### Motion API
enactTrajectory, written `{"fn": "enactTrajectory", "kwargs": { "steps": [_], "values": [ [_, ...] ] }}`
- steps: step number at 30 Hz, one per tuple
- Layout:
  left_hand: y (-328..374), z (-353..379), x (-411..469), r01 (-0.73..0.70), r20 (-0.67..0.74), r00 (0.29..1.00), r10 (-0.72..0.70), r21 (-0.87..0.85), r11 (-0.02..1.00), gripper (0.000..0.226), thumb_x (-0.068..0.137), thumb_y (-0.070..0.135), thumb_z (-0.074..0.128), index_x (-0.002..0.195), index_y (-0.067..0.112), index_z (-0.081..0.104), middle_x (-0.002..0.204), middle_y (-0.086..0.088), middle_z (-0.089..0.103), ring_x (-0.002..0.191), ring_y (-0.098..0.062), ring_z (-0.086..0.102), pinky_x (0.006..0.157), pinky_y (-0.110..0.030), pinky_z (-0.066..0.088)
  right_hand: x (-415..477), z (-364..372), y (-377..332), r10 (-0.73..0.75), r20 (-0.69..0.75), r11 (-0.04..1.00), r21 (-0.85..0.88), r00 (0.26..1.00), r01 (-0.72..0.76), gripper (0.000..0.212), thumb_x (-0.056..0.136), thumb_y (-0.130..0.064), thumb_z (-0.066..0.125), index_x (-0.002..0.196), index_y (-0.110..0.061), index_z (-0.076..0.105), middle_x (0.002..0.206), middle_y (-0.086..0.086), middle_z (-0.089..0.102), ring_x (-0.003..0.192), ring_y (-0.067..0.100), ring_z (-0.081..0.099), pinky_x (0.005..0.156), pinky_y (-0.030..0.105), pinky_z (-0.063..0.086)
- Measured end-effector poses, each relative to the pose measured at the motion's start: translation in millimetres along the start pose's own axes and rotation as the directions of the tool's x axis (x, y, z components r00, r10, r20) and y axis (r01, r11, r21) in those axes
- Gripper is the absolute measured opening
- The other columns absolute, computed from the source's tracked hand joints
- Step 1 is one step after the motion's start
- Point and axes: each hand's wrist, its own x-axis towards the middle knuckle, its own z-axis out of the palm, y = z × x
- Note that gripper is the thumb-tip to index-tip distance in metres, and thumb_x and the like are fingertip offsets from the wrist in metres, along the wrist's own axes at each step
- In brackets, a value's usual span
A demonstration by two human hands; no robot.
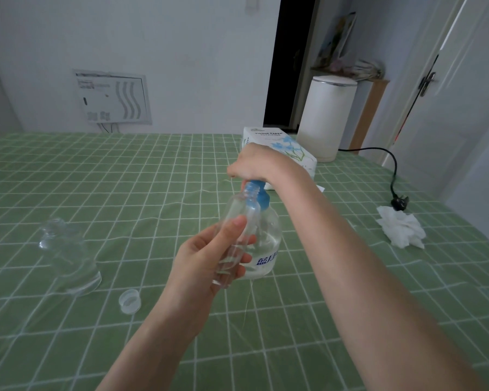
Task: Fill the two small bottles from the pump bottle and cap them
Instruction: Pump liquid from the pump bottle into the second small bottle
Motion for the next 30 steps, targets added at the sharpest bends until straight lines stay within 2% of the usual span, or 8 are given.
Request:
{"fn": "enactTrajectory", "kwargs": {
  "steps": [4, 7, 13, 18, 20, 23, 27, 30],
  "values": [
    [1, 0, 1, 0.003, 0.006, 1.0, -0.003, -0.001, 1.0, 0.038, 0.057, 0.048, 0.071, 0.079, 0.018, 0.079, 0.083, -0.005, 0.074, 0.056, -0.007, 0.06, 0.052, -0.017, 0.049, 1, 0, -1, 0.016, 0.012, 0.998, 0.06, 1.0, -0.017, 0.016, 0.091, -0.014, 0.047, 0.089, -0.005, 0.06, 0.109, 0.013, 0.073, 0.07, 0.024, 0.054, 0.055, 0.024, 0.038],
    [0, 0, 1, 0.006, 0.009, 1.0, -0.005, -0.007, 1.0, 0.038, 0.055, 0.048, 0.071, 0.078, 0.018, 0.079, 0.082, -0.004, 0.075, 0.056, -0.006, 0.061, 0.051, -0.017, 0.05, -1, 1, -2, 0.033, 0.033, 0.997, 0.067, 0.999, -0.036, 0.031, 0.091, -0.017, 0.048, 0.115, -0.005, 0.064, 0.109, 0.01, 0.073, 0.069, 0.021, 0.056, 0.052, 0.023, 0.038],
    [-1, -1, 1, 0.022, 0.012, 1.0, -0.022, 0.0, 1.0, 0.039, 0.057, 0.048, 0.071, 0.079, 0.017, 0.079, 0.082, -0.005, 0.074, 0.055, -0.006, 0.06, 0.052, -0.018, 0.05, 1, 6, -1, 0.047, 0.065, 0.997, 0.055, 0.997, -0.051, 0.031, 0.093, -0.018, 0.05, 0.12, -0.007, 0.062, 0.118, 0.008, 0.07, 0.076, 0.021, 0.055, 0.054, 0.023, 0.038],
    [-3, -3, 1, 0.035, 0.015, 0.999, -0.035, 0.027, 0.999, 0.041, 0.058, 0.049, 0.071, 0.081, 0.017, 0.078, 0.083, -0.009, 0.071, 0.056, -0.009, 0.059, 0.056, -0.022, 0.047, 2, 12, 3, 0.042, 0.055, 0.994, 0.094, 0.998, -0.047, 0.027, 0.092, -0.016, 0.049, 0.114, -0.006, 0.061, 0.116, 0.01, 0.069, 0.076, 0.023, 0.055, 0.057, 0.024, 0.039],
    [-2, -4, 1, 0.041, 0.02, 0.999, -0.041, 0.006, 0.999, 0.042, 0.056, 0.048, 0.072, 0.082, 0.016, 0.078, 0.084, -0.007, 0.073, 0.056, -0.008, 0.06, 0.052, -0.019, 0.05, 2, 13, 5, 0.039, 0.015, 0.997, 0.068, 0.999, -0.04, 0.014, 0.092, -0.016, 0.048, 0.092, -0.007, 0.06, 0.112, 0.01, 0.071, 0.066, 0.018, 0.053, 0.052, 0.023, 0.036],
    [-3, -2, 2, 0.053, 0.039, 0.998, -0.053, 0.007, 0.999, 0.043, 0.057, 0.048, 0.072, 0.084, 0.015, 0.078, 0.085, -0.007, 0.073, 0.057, -0.007, 0.061, 0.052, -0.019, 0.05, 4, 11, 8, 0.027, -0.021, 0.999, 0.036, 0.999, -0.026, 0.022, 0.093, -0.016, 0.047, 0.072, -0.01, 0.051, 0.107, 0.009, 0.072, 0.061, 0.016, 0.05, 0.051, 0.023, 0.036],
    [2, -3, 1, 0.025, 0.035, 0.999, -0.026, 0.034, 0.999, 0.041, 0.06, 0.05, 0.07, 0.082, 0.016, 0.078, 0.083, -0.011, 0.07, 0.056, -0.01, 0.057, 0.06, -0.027, 0.042, 6, 1, 2, 0.016, -0.027, 0.999, -0.028, 1.0, -0.017, 0.026, 0.093, -0.018, 0.048, 0.07, -0.009, 0.052, 0.088, 0.008, 0.064, 0.059, 0.017, 0.049, 0.051, 0.024, 0.034],
    [2, -3, 1, 0.019, 0.034, 0.999, -0.02, 0.017, 1.0, 0.04, 0.059, 0.049, 0.071, 0.081, 0.017, 0.078, 0.082, -0.008, 0.071, 0.056, -0.009, 0.058, 0.058, -0.024, 0.045, 6, 1, 0, 0.029, 0.012, 0.999, -0.043, 0.999, -0.029, 0.022, 0.093, -0.019, 0.048, 0.076, -0.008, 0.055, 0.091, 0.008, 0.065, 0.056, 0.016, 0.048, 0.05, 0.024, 0.034]
  ]
}}
